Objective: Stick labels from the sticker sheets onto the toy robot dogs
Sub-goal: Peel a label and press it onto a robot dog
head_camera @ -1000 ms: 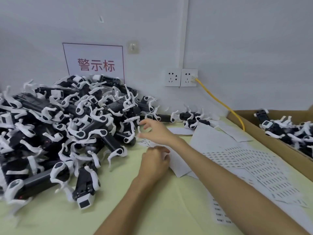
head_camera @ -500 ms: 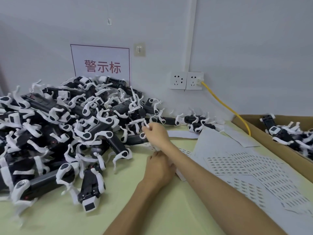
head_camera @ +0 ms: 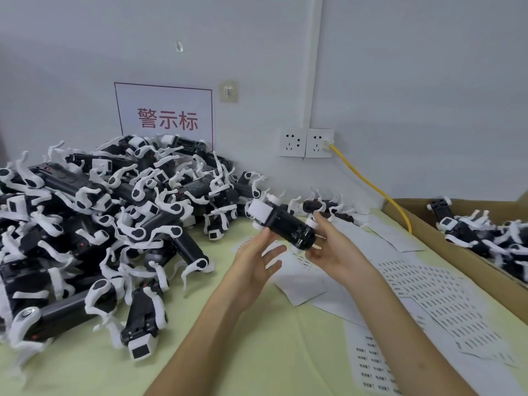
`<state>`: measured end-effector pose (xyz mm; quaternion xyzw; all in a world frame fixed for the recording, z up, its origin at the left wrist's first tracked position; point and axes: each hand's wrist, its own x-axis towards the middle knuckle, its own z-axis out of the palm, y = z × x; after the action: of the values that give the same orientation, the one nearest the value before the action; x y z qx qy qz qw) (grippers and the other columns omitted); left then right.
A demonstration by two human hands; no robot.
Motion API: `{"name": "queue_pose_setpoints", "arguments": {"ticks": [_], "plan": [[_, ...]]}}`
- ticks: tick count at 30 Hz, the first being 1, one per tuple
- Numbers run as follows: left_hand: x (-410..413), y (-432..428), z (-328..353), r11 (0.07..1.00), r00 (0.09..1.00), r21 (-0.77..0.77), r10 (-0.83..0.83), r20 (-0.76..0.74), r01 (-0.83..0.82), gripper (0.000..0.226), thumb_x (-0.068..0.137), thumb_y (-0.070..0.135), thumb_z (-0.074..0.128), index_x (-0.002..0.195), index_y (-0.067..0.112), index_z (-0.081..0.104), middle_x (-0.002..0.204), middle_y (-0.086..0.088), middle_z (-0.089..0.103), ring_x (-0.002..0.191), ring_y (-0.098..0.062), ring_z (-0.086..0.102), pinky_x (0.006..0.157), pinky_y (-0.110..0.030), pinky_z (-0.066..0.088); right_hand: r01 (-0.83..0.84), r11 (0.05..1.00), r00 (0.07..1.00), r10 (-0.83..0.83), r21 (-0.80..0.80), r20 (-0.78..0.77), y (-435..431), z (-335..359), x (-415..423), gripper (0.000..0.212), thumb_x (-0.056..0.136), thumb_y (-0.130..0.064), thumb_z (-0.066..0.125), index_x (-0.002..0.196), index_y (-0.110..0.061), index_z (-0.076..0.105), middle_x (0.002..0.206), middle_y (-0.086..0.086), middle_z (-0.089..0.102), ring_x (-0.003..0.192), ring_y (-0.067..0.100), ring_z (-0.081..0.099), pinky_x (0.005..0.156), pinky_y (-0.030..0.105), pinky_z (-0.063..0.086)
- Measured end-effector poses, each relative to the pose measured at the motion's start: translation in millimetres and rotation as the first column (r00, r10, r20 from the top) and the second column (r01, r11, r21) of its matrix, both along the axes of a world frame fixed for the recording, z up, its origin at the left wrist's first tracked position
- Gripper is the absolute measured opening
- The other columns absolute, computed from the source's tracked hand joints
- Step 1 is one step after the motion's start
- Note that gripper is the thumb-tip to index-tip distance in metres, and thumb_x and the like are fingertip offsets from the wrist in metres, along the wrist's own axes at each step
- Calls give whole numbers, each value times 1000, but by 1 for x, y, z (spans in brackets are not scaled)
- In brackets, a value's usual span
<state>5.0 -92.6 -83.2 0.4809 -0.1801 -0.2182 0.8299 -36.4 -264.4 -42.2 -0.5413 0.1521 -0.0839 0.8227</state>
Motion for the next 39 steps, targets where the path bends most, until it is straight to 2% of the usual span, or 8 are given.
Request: {"name": "queue_pose_setpoints", "arguments": {"ticks": [6, 11, 14, 18, 21, 28, 36, 39], "plan": [[-1, 1, -3, 973, 987, -193, -143, -71, 127, 37, 101, 38, 55, 119, 14, 76, 108, 0, 74, 80, -8, 67, 72, -21, 55, -117, 993, 990, 119, 26, -74, 17, -14, -1, 30, 98, -46, 62, 92, -18, 68, 66, -1, 63, 52, 10, 60, 38, 19, 34], [-3, 0, -5, 983, 994, -147, -111, -13, 108, 39, 101, 34, 53, 127, 8, 65, 116, -6, 75, 90, -11, 72, 78, -21, 57, 35, 944, 992, -72, -328, -103, 23, -24, 1, 37, 102, -45, 45, 95, -18, 71, 71, -4, 72, 65, 16, 63, 56, 28, 44], [-2, 0, -6, 992, 997, -110, -71, -8, 69, 39, 98, 38, 58, 126, 11, 66, 124, -7, 73, 99, -12, 69, 82, -20, 56, 80, 917, 992, -110, -390, -57, 23, -26, 2, 41, 103, -45, 42, 105, -16, 71, 86, 0, 75, 74, 17, 67, 62, 30, 48], [0, -2, -7, 991, 997, -133, -24, -74, 14, 36, 89, 38, 67, 114, 12, 67, 83, 4, 71, 66, -3, 60, 62, -15, 52, 108, 855, 990, -140, -507, -25, 26, -29, 4, 30, 104, -35, 43, 107, -14, 65, 96, 4, 69, 78, 19, 68, 67, 32, 47], [2, -1, -8, 985, 987, -162, 23, -159, -50, 24, 83, 32, 72, 97, 13, 67, 68, 6, 61, 53, -2, 49, 53, -13, 47, 252, 818, 967, -189, -517, 173, 24, -29, 2, 15, 102, -25, 51, 100, -21, 65, 96, 0, 70, 78, 13, 67, 74, 31, 46], [2, -2, -10, 978, 975, -204, 2, -222, -49, 24, 81, 26, 77, 96, 10, 68, 76, 1, 65, 53, -4, 56, 54, -15, 52, 32, 858, 938, 152, -513, 312, 28, -30, -1, 13, 94, -21, 69, 106, -20, 74, 99, -11, 75, 98, 3, 67, 78, 14, 48], [0, -1, -11, 979, 992, -204, -36, -119, 11, 35, 91, 30, 67, 117, 8, 66, 102, -5, 74, 75, -11, 69, 71, -22, 58, 7, 894, 967, 109, -448, 232, 25, -33, 3, 10, 94, -18, 70, 103, -19, 74, 99, 4, 73, 86, 12, 68, 84, 32, 53], [-1, -2, -10, 997, 1000, -78, -25, -1, 24, 43, 100, 32, 58, 131, 2, 61, 123, -13, 72, 100, -23, 70, 86, -29, 58, 17, 892, 969, 96, -451, 227, 26, -34, 4, 13, 93, -23, 72, 101, -13, 71, 95, 5, 70, 81, 12, 66, 80, 30, 52]]}}
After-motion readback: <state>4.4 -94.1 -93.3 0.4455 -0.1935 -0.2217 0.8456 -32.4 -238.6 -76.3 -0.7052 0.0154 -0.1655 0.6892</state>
